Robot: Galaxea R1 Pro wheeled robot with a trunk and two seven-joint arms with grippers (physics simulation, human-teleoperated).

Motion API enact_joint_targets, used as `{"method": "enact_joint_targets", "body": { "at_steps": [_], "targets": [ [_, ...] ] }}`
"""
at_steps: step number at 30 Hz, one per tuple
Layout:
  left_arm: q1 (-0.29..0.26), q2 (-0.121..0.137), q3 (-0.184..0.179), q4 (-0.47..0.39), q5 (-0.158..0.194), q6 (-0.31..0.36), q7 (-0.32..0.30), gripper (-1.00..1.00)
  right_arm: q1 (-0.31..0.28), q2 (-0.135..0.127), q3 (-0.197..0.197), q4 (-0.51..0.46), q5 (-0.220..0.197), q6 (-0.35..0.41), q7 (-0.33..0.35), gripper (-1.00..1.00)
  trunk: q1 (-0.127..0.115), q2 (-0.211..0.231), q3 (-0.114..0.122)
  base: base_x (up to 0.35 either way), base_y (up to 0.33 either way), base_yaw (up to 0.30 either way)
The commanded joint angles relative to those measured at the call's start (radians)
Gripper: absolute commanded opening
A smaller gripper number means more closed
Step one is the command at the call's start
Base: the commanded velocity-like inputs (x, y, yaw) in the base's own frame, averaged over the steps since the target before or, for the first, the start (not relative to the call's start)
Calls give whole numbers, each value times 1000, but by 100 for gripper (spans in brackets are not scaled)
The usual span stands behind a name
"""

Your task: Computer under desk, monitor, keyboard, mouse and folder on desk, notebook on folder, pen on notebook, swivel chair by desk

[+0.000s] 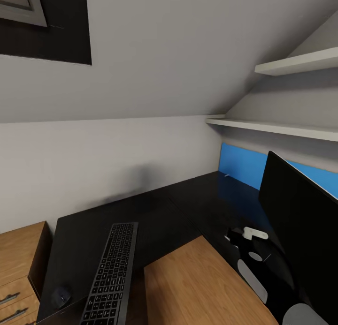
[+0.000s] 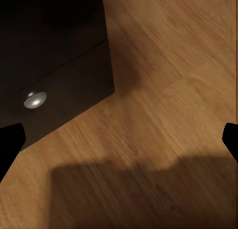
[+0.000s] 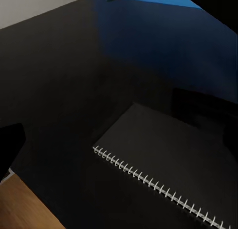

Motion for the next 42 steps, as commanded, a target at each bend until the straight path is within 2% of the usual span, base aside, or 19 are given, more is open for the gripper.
{"method": "enact_joint_targets", "body": {
  "at_steps": [1,6,9,11,13,18,19,23,25,27,30,42],
  "targets": [
    [-1,-5,-9,0,10,-4,8,100,-1,-2,5,-1,-9,-2,-7,100,0,-1,-1,0,0,0],
    [-1,-43,-17,-20,0,14,12,100,-1,-2,1,-2,-9,-4,-8,100,0,-1,-1,0,0,0],
    [-1,-48,-31,-91,-37,85,14,100,-1,-2,0,-2,-9,-3,-9,100,0,-1,-1,0,0,0],
    [-1,-48,-35,-145,-54,153,15,100,-1,-2,0,-2,-9,-3,-9,100,0,-1,-1,0,0,0],
    [-1,-48,-42,-244,-65,272,14,100,-1,-2,-1,-2,-9,-2,-9,100,0,-1,-1,0,0,0],
    [-1,-48,-46,-403,-70,398,14,100,-1,-2,1,-2,-9,-2,-9,100,0,-1,-1,0,0,0],
    [-1,-48,-46,-485,-70,476,12,100,-1,-2,3,-2,-9,-1,-10,100,0,-1,-1,0,0,0],
    [-1,-48,-46,-592,-70,588,10,100,-1,-2,4,-2,-9,-1,-11,100,0,-1,-1,0,0,0],
    [-1,-48,-46,-623,-70,609,10,100,-1,-2,4,-2,-9,-1,-11,100,0,-1,-1,0,0,0],
    [-1,-48,-46,-691,-69,635,10,100,-1,-2,5,-2,-9,-1,-10,100,0,-1,-1,0,0,0],
    [-1,-48,-46,-749,-68,645,10,100,-1,-1,5,-2,-9,-1,-10,100,0,-1,-1,0,0,0],
    [-1,-48,-46,-827,-70,646,15,100,-1,0,5,-2,-8,-2,-10,100,0,-1,-1,0,0,0]
  ]
}}
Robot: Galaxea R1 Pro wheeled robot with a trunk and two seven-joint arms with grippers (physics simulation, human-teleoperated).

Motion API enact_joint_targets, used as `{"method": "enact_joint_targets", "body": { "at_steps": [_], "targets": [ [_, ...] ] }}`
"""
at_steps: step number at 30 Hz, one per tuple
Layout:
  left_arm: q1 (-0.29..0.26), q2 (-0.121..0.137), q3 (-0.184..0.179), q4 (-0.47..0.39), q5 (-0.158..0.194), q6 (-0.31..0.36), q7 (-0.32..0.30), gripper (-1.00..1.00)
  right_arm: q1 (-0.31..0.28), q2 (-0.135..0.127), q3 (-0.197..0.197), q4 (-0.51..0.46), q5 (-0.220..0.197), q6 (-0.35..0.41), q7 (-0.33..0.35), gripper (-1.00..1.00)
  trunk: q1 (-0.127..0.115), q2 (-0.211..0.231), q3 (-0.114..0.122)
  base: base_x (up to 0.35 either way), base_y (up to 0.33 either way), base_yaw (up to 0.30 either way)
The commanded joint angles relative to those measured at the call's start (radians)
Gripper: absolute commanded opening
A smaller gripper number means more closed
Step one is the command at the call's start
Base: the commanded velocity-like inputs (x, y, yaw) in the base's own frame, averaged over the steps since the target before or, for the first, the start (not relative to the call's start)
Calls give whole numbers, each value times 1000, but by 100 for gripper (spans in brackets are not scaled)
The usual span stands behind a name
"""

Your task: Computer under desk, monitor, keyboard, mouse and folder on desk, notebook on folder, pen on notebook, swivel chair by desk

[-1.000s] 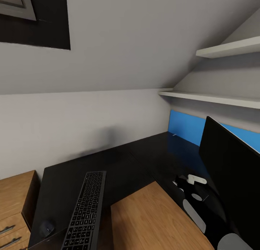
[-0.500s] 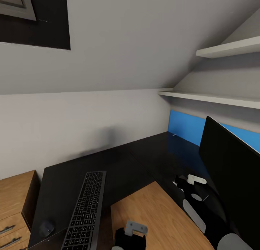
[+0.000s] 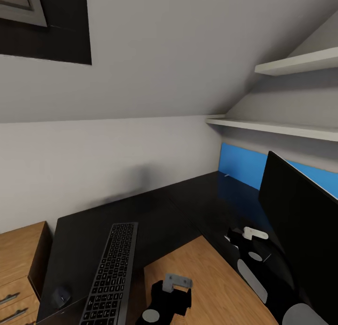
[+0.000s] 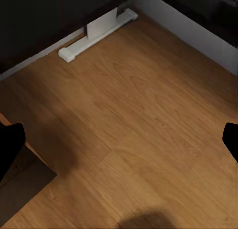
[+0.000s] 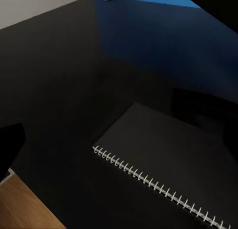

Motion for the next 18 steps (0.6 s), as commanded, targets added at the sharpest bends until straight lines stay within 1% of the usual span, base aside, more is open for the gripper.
{"method": "enact_joint_targets", "body": {
  "at_steps": [1,3,6,7,9,10,11,12,13,17,18],
  "targets": [
    [-1,0,-1,-17,10,1,11,100,-1,-2,6,-1,-8,-2,-8,100,0,-1,-1,0,0,0],
    [-1,0,2,-36,9,0,12,100,-1,-2,6,-1,-8,-2,-8,100,0,-1,-1,0,0,0],
    [-1,0,20,-95,8,-1,15,100,-1,-2,6,-1,-8,-3,-8,100,0,-1,-1,0,0,0],
    [-1,0,46,-130,8,0,17,100,-1,-2,6,-1,-8,-3,-8,100,0,-1,-1,0,0,0],
    [-1,0,85,-161,8,2,19,100,-1,-3,6,-1,-8,-3,-8,100,0,-1,-1,0,0,0],
    [-1,0,159,-196,11,4,19,100,-1,-3,5,-1,-8,-4,-8,100,0,-1,-1,0,0,0],
    [-1,0,211,-210,15,8,18,100,-1,-3,5,-1,-8,-5,-8,100,0,-1,-1,0,0,0],
    [-1,0,253,-219,25,17,17,100,-1,-3,5,-1,-8,-5,-7,100,0,-1,-1,0,0,0],
    [-1,0,281,-224,38,30,16,100,-1,-3,5,-1,-7,-6,-7,100,0,-1,-1,0,0,0],
    [-1,0,315,-230,74,47,15,100,-1,-3,5,1,-7,-5,-6,100,0,-1,-1,0,0,0],
    [-1,0,318,-230,78,49,15,100,-1,-3,4,2,-8,-5,-6,100,0,-1,-1,0,0,0]
  ]
}}
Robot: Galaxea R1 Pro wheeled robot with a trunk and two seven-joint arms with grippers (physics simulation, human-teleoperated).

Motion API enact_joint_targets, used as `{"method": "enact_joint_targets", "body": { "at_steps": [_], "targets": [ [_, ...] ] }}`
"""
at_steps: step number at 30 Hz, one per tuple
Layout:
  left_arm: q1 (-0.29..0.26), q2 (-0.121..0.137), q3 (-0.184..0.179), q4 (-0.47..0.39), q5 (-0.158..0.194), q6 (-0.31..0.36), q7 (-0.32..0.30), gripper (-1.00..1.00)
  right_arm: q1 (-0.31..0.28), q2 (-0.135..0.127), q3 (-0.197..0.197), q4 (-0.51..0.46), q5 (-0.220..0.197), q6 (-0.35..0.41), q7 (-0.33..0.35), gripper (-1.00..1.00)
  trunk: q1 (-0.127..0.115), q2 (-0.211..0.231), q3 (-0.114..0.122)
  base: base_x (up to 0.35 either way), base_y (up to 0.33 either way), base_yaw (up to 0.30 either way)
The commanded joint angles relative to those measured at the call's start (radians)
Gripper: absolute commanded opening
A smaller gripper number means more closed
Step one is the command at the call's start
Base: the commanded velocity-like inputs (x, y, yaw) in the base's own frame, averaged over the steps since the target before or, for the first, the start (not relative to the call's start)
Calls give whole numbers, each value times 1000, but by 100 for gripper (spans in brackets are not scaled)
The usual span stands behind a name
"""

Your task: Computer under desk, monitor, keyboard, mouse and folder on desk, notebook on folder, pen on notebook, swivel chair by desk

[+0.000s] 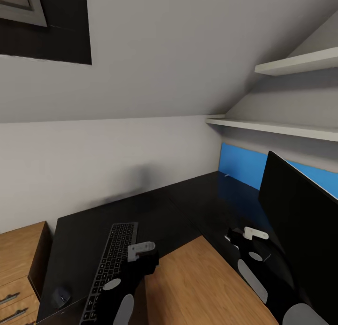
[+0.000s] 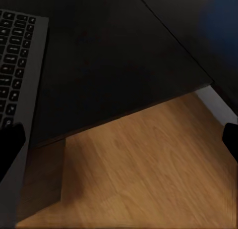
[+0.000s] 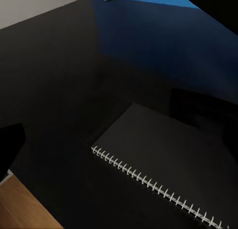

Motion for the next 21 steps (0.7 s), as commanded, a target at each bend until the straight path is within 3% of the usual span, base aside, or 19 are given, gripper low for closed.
{"method": "enact_joint_targets", "body": {
  "at_steps": [1,4,10,15,21],
  "targets": [
    [-1,0,4,0,17,4,9,100,-1,-2,5,-1,-9,-1,-8,100,0,-1,-1,0,0,0],
    [-1,0,10,3,25,6,8,100,-1,-2,2,1,-10,2,-9,100,0,-1,-1,0,0,0],
    [-1,40,-12,8,26,5,7,100,-1,-2,-6,3,-11,5,-10,100,0,-1,-1,69,0,0],
    [-1,49,-47,11,25,5,6,100,-1,-2,-64,5,-12,59,-7,100,0,-1,-1,169,0,0],
    [-1,51,-59,12,25,5,6,100,-1,-2,-97,5,-12,85,-5,100,0,-1,-1,35,0,0]
  ]
}}
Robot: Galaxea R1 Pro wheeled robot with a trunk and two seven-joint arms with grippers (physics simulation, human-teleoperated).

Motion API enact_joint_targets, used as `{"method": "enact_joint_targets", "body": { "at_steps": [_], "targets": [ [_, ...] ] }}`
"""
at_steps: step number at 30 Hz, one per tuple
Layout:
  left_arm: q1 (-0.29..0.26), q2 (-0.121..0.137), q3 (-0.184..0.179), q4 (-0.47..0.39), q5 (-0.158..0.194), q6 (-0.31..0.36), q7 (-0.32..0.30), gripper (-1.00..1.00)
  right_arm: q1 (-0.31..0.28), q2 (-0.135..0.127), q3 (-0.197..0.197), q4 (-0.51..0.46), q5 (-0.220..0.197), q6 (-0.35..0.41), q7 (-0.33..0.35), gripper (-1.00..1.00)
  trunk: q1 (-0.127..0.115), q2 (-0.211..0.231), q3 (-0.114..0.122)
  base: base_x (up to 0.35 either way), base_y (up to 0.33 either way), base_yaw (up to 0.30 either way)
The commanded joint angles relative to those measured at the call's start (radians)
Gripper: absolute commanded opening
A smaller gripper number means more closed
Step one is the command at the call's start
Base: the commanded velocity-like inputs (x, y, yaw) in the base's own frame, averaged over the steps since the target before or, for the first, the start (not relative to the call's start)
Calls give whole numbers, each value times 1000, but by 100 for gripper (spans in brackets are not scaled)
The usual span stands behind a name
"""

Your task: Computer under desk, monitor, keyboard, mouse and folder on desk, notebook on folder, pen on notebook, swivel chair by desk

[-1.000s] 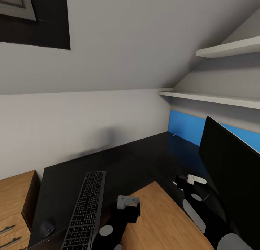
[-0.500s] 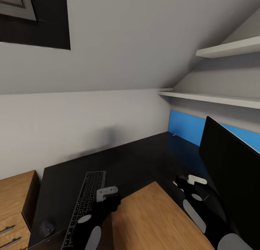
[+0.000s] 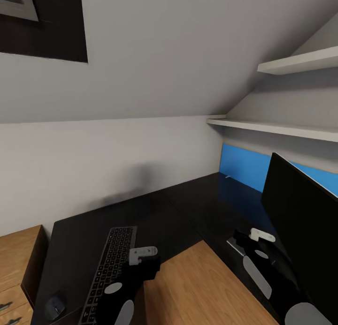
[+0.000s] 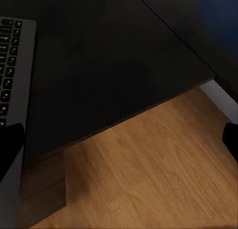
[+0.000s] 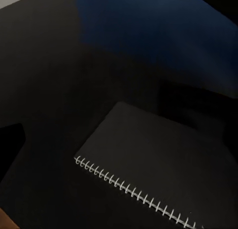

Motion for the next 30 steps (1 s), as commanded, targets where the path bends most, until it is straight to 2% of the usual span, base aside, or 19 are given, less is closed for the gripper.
{"method": "enact_joint_targets", "body": {
  "at_steps": [1,11,13,14,17,25,30],
  "targets": [
    [-1,0,-2,-1,10,2,10,100,-1,-2,3,-2,-3,6,-8,100,0,-1,-1,35,0,0],
    [-1,0,-10,-1,12,4,8,100,-1,0,-17,43,-11,11,-7,100,0,-1,-1,203,0,0],
    [-1,0,-18,-1,12,5,9,100,-1,0,-23,49,-29,11,-6,100,0,-1,-1,94,0,0],
    [-1,1,-26,-1,12,5,9,100,-1,-1,-29,54,-70,17,-5,100,0,-1,-1,27,0,0],
    [-1,1,-29,-1,12,6,10,100,-2,-2,-30,56,-93,34,-5,100,0,-1,-1,66,0,0],
    [-1,3,-31,-1,12,6,10,100,-2,-2,-34,58,-111,72,-7,100,0,-1,-1,169,0,0],
    [-1,3,-31,-5,13,5,11,100,-2,-3,-57,60,-119,81,-10,100,0,-1,-1,22,0,0]
  ]
}}
